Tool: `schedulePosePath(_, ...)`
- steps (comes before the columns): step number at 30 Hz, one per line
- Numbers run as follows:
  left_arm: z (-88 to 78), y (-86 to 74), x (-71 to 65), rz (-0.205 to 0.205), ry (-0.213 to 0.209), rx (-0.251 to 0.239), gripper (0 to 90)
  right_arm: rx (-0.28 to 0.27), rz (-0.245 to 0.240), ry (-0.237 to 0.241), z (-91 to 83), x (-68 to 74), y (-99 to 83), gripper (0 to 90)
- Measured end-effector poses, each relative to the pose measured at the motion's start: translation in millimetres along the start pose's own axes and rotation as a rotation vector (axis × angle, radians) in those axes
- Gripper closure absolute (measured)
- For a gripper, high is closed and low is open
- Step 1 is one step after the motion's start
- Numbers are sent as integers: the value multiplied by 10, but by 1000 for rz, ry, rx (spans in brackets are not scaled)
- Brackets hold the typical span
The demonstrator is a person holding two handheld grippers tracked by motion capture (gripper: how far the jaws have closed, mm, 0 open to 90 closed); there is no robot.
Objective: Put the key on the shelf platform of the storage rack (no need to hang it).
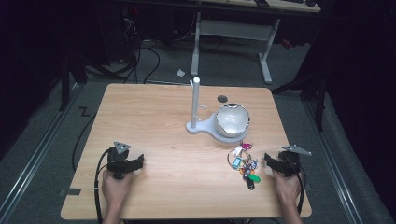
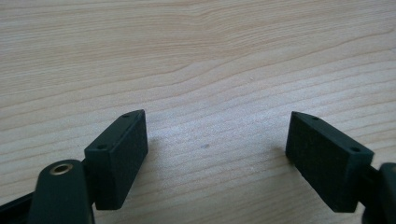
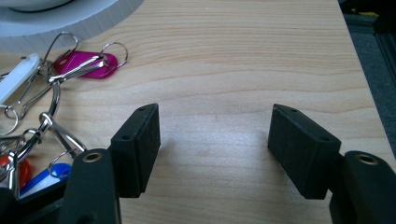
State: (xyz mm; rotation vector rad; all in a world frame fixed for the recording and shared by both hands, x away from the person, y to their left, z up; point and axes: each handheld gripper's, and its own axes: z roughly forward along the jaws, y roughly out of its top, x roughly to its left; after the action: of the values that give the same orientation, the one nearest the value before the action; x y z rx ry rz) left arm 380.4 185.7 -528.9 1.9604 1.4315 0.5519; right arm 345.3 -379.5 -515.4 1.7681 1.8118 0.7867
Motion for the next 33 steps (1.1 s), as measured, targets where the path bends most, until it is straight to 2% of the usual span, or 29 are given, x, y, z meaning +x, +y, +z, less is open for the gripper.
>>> schedulePosePath(2, 0, 0, 0, 0, 0, 0, 213, 7, 8, 3, 2, -2, 14, 347)
schedulePosePath(6, 1, 0, -1, 0, 1, 0, 213, 23, -10, 32, -24, 35, 27, 374)
schedulePosePath(16, 1, 0, -1, 1, 1, 0, 213, -22, -69, 110, -221, 172, 32, 400)
schedulePosePath(19, 1, 0, -1, 1, 2, 0, 213, -20, -114, 144, -286, 275, 20, 404)
schedulePosePath(25, 1, 0, -2, 1, 2, 0, 212, -30, -146, 184, -353, 393, 15, 405)
schedulePosePath(31, 1, 0, -2, 1, 2, 0, 212, -8, -216, 235, -370, 618, -28, 407)
schedulePosePath(33, 1, 0, -2, 2, 2, 0, 212, -8, -222, 250, -366, 650, -39, 405)
